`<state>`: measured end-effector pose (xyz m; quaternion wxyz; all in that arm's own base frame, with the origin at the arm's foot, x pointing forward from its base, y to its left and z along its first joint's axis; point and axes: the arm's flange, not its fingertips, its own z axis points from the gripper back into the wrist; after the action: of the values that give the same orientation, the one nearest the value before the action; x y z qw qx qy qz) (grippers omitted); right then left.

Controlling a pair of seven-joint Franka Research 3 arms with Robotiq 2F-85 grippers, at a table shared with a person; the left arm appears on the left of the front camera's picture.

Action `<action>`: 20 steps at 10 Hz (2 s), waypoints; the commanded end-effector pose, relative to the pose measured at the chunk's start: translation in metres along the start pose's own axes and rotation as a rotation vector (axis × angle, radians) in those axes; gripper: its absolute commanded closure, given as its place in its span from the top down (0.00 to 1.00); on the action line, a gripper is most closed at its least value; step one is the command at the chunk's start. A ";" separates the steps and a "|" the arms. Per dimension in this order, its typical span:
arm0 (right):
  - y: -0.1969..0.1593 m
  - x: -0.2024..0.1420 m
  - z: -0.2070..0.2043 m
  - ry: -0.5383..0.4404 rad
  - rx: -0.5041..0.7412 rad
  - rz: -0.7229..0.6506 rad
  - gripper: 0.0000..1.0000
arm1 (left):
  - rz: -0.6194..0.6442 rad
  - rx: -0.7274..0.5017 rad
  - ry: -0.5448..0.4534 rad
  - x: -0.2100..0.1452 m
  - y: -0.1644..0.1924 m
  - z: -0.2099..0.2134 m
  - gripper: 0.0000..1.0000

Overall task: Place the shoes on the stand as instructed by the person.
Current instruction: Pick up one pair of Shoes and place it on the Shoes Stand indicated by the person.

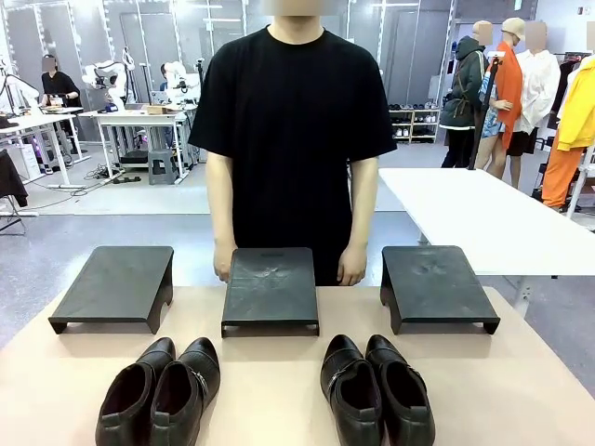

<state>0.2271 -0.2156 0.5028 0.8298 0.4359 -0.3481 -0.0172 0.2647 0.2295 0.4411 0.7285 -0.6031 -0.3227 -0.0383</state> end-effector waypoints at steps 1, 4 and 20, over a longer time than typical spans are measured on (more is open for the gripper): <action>0.005 -0.044 -0.046 -0.037 0.002 0.088 1.00 | -0.025 -0.034 -0.069 0.005 0.008 -0.010 1.00; 0.000 0.000 0.000 0.000 0.000 0.000 1.00 | 0.000 0.000 0.000 0.000 0.000 0.000 1.00; 0.000 0.000 0.000 0.000 0.000 0.000 1.00 | 0.000 0.000 0.000 0.000 0.000 0.000 1.00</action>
<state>0.2274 -0.2145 0.5021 0.8328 0.4344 -0.3423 -0.0215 0.2678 0.2275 0.4394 0.7279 -0.6023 -0.3265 -0.0284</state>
